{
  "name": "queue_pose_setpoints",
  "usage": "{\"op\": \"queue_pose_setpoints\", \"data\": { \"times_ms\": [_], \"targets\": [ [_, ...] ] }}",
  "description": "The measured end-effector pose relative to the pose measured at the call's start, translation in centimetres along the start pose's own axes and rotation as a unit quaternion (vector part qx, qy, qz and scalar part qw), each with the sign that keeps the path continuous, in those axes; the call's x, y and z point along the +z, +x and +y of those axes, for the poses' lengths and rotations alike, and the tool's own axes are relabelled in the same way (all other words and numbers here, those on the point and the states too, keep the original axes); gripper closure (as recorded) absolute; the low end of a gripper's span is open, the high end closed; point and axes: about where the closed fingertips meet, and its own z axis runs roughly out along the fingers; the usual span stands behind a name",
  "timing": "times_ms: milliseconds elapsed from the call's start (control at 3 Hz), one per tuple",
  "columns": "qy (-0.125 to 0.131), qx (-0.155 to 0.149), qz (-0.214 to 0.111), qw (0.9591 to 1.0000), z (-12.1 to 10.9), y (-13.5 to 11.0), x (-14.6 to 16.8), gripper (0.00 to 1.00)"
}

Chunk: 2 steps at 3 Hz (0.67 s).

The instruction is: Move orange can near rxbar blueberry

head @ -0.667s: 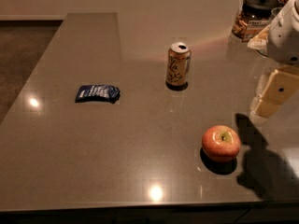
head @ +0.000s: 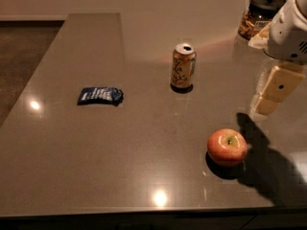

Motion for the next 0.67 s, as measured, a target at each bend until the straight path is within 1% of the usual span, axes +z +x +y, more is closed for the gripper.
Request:
{"op": "queue_pose_setpoints", "data": {
  "times_ms": [333,667],
  "targets": [
    [-0.009,0.000,-0.031,0.9995,-1.7,-1.7,1.3,0.00],
    [-0.011,0.019,-0.072,0.9972,-4.9,-4.2,3.6,0.00]
  ]
}}
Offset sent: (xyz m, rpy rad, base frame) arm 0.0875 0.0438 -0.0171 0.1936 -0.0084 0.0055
